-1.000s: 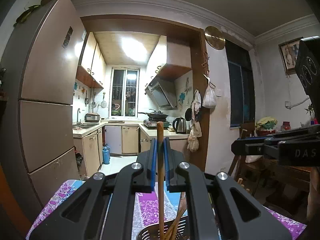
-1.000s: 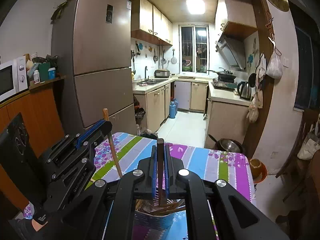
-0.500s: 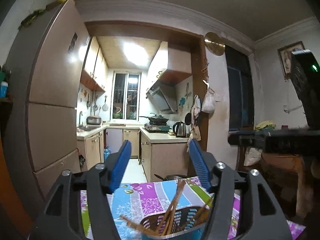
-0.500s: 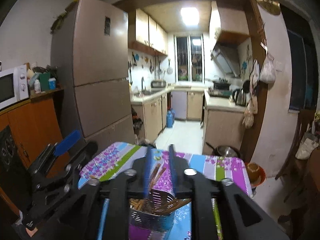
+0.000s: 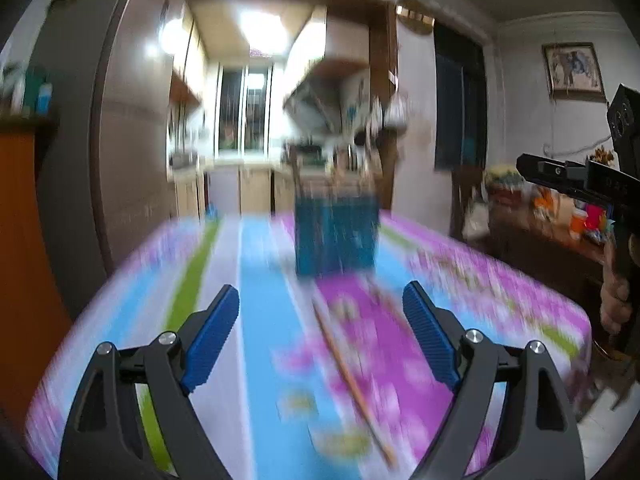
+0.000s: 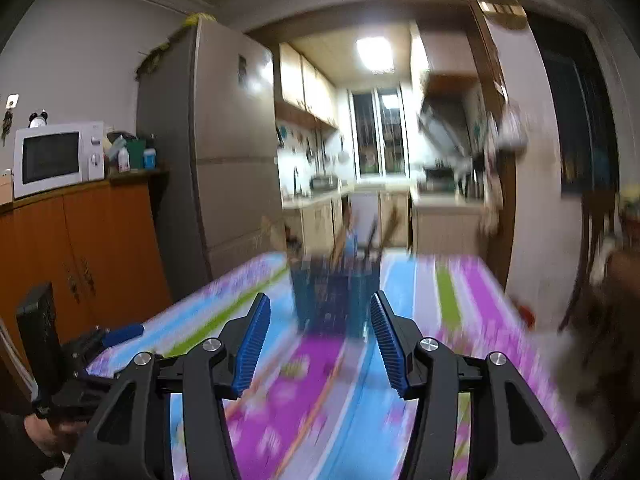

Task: Organize utensils
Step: 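Move both open grippers back down to the last chopsticks on the table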

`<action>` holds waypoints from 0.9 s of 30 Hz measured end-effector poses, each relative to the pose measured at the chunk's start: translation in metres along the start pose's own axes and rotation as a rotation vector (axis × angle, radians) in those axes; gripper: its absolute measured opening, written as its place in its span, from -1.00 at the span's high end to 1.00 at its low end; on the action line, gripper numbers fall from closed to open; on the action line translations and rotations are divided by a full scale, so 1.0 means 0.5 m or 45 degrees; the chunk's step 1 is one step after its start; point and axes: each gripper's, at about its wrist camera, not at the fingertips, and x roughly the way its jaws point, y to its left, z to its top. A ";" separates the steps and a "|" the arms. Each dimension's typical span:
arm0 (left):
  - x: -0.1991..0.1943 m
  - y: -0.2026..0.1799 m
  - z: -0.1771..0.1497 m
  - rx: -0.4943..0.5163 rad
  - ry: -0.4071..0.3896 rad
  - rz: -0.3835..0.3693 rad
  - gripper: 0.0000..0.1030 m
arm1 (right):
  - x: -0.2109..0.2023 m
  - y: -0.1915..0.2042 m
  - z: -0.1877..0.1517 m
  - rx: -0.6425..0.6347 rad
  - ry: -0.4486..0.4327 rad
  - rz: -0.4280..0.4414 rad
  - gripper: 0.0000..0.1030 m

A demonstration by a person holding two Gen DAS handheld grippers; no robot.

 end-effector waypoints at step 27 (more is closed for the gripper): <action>0.044 -0.103 -0.201 0.090 0.078 0.077 0.79 | 0.052 0.074 -0.246 0.045 0.259 0.029 0.37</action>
